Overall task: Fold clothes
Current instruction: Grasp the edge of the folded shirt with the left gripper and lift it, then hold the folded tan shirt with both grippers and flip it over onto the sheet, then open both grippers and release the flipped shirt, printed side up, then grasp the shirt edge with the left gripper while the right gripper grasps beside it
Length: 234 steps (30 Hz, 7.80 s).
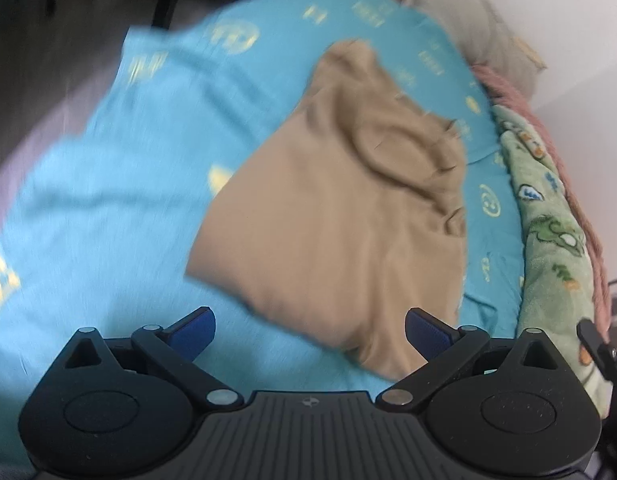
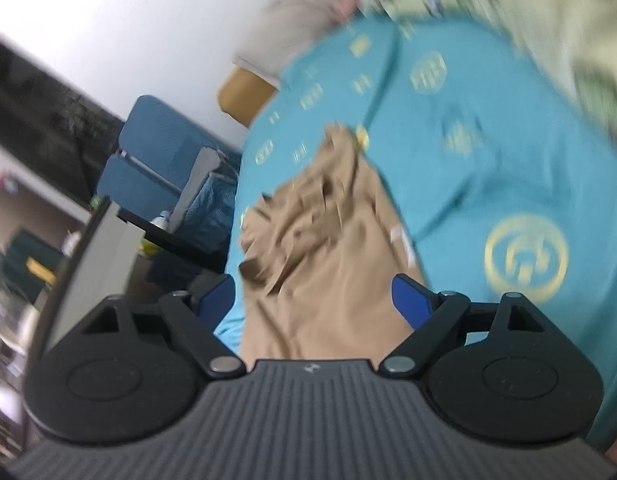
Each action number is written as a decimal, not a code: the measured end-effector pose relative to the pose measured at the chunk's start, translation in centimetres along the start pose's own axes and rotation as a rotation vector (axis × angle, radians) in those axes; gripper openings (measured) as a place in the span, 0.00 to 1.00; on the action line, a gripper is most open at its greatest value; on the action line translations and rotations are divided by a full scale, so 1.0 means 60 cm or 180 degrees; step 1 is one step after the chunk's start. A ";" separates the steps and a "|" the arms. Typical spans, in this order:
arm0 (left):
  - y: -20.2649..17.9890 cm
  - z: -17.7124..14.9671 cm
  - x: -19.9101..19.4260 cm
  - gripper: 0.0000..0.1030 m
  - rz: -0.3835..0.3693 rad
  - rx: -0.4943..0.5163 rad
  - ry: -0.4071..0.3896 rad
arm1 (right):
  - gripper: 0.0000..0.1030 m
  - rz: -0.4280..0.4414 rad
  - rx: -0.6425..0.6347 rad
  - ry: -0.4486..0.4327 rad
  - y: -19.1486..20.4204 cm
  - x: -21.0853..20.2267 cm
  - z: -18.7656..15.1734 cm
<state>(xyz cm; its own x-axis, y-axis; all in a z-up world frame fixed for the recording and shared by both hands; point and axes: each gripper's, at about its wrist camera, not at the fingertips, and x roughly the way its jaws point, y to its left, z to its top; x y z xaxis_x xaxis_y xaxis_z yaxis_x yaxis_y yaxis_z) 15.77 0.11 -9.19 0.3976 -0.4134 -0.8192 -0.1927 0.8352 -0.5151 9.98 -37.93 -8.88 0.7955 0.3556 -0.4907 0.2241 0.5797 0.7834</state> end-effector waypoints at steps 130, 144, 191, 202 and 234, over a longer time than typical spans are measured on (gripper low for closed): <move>-0.181 0.048 0.122 0.87 0.0345 0.2142 -0.0897 | 0.32 -0.1247 -0.1628 0.0301 0.055 0.235 0.038; -0.155 -0.033 0.049 0.87 0.0356 0.2005 -0.0739 | 0.32 -0.1370 -0.1811 0.0178 0.085 0.115 -0.047; 0.029 -0.030 0.100 0.42 -0.1040 -0.0633 -0.0015 | 0.32 -0.1531 -0.1489 0.0420 0.042 0.143 -0.046; 0.009 -0.030 0.087 0.23 -0.1012 -0.0424 -0.0130 | 0.86 -0.0884 -0.0638 0.0246 0.032 0.096 -0.016; 0.016 -0.024 0.069 0.18 -0.1489 -0.0801 -0.0525 | 0.32 -0.0535 0.1667 0.0042 -0.087 0.070 -0.071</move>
<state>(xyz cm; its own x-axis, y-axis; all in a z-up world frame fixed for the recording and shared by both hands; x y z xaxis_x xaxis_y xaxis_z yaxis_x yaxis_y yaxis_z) 15.96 -1.33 -13.41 0.6234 -0.6404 -0.4486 -0.1620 0.4555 -0.8754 9.75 -36.32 -16.67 0.7183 0.3006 -0.6275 0.6003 0.1882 0.7773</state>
